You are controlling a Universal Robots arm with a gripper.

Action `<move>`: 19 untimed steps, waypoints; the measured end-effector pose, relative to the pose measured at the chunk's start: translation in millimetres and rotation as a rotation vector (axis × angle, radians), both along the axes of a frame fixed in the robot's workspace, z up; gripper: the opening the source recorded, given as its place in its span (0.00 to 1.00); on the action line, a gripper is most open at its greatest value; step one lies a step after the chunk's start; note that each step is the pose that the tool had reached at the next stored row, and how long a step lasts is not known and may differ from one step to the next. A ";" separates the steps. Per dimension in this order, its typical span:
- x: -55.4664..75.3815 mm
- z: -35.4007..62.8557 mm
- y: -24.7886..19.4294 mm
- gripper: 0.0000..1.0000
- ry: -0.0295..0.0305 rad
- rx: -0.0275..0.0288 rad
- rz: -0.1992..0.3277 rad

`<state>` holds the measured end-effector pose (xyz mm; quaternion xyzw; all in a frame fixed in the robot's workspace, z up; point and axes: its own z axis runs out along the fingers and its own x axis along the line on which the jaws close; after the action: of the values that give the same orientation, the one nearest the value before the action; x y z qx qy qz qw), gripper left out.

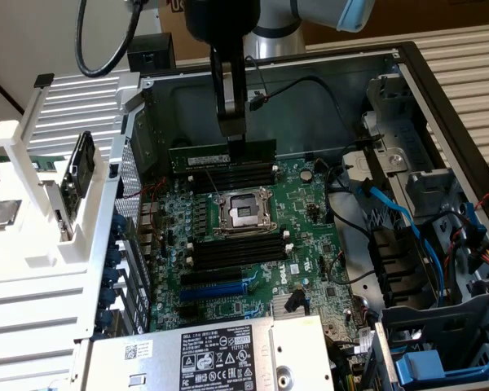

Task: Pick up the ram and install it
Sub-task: 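Insert the ram into the slot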

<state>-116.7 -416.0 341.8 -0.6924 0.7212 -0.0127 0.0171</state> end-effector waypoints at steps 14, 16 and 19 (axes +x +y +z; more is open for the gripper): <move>9.1 -17.2 -9.1 0.13 0.0094 0.0125 0.000; 11.6 -19.0 -9.0 0.13 0.0107 0.0126 0.000; 11.7 -21.2 -9.1 0.13 0.0107 0.0128 0.000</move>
<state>-105.0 -425.1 320.6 -0.6923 0.7214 -0.0044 0.0176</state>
